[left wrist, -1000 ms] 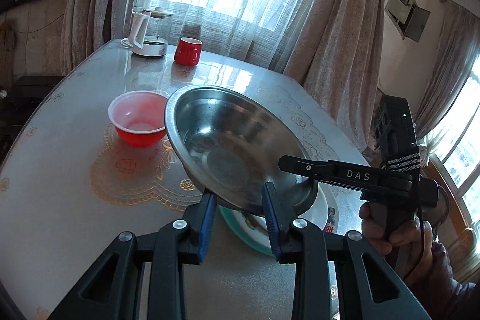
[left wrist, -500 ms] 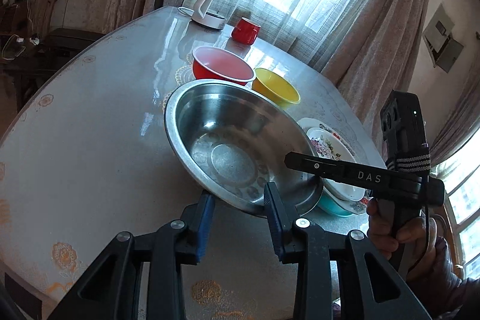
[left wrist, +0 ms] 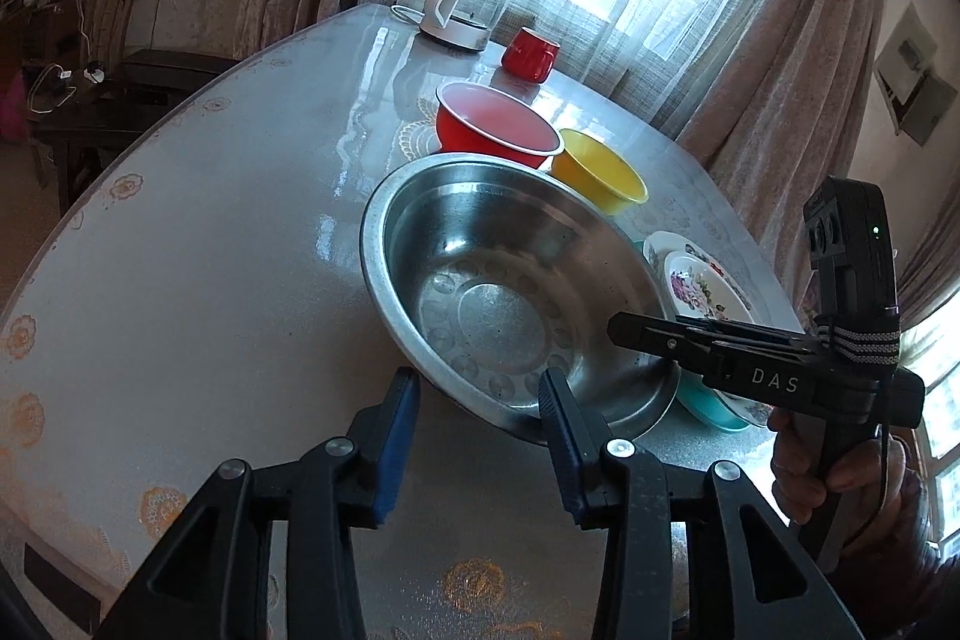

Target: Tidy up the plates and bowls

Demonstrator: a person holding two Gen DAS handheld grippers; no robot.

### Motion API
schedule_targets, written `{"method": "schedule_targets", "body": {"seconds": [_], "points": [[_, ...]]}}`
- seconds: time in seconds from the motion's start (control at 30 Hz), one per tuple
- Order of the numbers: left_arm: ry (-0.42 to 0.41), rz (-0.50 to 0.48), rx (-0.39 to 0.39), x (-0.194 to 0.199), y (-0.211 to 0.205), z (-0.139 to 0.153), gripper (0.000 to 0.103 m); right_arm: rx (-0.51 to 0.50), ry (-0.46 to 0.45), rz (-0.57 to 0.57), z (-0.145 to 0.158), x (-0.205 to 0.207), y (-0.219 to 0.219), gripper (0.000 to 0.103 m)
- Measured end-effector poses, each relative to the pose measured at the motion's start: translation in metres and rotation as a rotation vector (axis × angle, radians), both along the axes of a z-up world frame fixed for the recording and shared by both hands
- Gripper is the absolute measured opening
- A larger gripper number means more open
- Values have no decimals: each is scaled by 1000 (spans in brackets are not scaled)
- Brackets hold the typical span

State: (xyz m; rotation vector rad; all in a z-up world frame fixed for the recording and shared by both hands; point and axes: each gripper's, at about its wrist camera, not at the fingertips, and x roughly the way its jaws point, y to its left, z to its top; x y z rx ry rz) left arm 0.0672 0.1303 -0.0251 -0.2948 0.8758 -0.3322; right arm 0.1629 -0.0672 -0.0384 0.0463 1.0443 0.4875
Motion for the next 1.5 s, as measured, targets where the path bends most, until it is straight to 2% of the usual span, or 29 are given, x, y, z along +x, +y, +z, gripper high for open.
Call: {"method": "schedule_targets", "body": {"seconds": [0.07,0.33,0.47,0.57,0.7,0.83,0.9,1.03,1.13,1.27,1.5], "points": [[-4,4,13,-1,4,2,47,-2,-15,-1,2,1,1,29],[-89,38,27,2,20,26,46,61,-38,-15,10,0,-19,32],[-101,21,44,17,9,37,45,105,-59,-54,17,4,-35,33],[-80,-21,-1,34,-2,43,45,129,-76,-88,25,10,-48,33],[-79,-55,3,63,-23,53,45,164,-60,-173,32,26,-75,33],[-38,-108,9,95,-53,57,43,191,-34,-279,31,49,-107,28],[5,-131,2,113,-68,54,38,204,-24,-307,30,61,-118,25],[49,-173,-19,144,-99,51,38,196,6,-358,27,90,-135,21],[99,-182,-22,167,-120,46,36,206,36,-382,22,110,-139,21],[123,-171,-10,189,-138,41,36,194,58,-405,16,132,-142,21],[196,-125,-19,214,-145,23,35,194,91,-433,3,158,-147,22]]}}
